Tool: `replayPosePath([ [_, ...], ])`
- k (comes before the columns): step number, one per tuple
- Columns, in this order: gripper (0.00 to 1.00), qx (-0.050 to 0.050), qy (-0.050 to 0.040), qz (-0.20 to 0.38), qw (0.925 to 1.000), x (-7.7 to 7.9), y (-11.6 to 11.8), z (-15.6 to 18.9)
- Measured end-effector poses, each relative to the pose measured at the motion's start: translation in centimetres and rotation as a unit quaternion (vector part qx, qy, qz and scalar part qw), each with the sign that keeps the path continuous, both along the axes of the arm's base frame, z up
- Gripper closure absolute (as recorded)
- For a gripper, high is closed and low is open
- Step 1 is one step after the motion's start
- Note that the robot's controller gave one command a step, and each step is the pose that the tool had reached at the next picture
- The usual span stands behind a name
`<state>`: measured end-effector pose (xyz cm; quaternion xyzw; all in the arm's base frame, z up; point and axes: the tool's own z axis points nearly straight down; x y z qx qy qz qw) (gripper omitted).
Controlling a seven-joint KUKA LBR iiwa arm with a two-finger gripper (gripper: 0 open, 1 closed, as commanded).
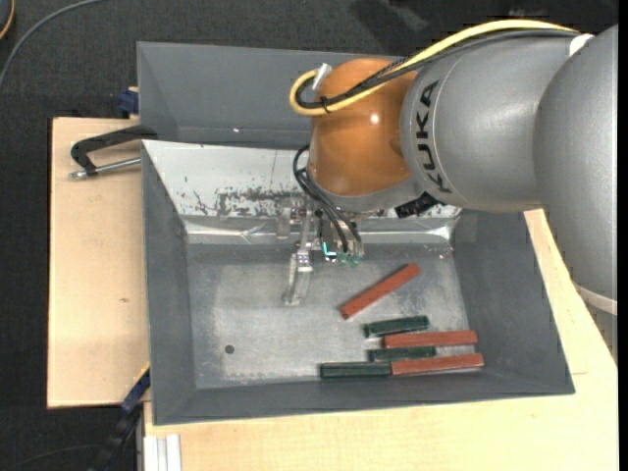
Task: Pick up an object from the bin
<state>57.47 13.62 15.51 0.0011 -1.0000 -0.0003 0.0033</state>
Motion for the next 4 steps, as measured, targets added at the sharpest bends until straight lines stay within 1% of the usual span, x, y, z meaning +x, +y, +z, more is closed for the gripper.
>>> replayPosePath([
  [1,0.00,-0.001,-0.0037,-0.019,0.9998,-1.2,-6.0,1.7],
  [2,0.00,-0.002,-0.0010,-0.046,0.9989,-2.7,-13.7,-3.2],
  [3,0.00,0.000,-0.0032,-0.010,0.9999,-6.4,-13.3,0.2],
  [4,0.00,0.000,-0.0010,-0.064,0.9979,-5.5,-14.6,-8.7],
])
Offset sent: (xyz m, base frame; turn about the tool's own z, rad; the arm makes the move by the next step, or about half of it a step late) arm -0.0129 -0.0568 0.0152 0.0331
